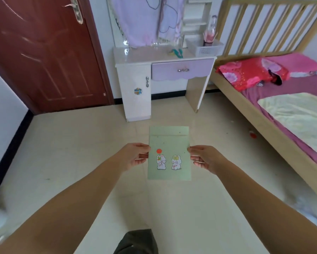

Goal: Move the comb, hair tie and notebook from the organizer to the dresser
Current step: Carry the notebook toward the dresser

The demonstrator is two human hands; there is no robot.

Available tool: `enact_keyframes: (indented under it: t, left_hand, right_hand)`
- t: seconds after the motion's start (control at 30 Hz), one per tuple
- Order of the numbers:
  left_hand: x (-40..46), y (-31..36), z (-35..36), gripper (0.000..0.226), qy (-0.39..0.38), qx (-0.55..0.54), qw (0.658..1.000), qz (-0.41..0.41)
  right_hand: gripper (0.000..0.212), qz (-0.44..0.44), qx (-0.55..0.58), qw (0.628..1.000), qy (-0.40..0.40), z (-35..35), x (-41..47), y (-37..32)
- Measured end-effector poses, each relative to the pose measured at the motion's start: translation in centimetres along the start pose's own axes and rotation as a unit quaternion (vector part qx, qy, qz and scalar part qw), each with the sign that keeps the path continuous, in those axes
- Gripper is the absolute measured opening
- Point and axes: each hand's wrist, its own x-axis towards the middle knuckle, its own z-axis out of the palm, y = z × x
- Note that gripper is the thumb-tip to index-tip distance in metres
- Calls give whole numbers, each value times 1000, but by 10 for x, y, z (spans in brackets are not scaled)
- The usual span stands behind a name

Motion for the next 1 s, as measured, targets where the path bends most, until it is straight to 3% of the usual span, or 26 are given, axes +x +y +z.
enact_keyframes:
  t: [0.37,0.63,1.0]
  left_hand:
    - [217,154,-42,7,-1,17,1000,-5]
    - [380,268,-60,6,47,21,999,5]
    - [572,390,-143,4,92,0,996,1]
  right_hand:
    - [7,-11,9,1000,-1,7,212,-150]
    - [8,-27,-19,999,-39,-4,388,-278]
    - [8,-13,-55,996,-68,53,625,-419]
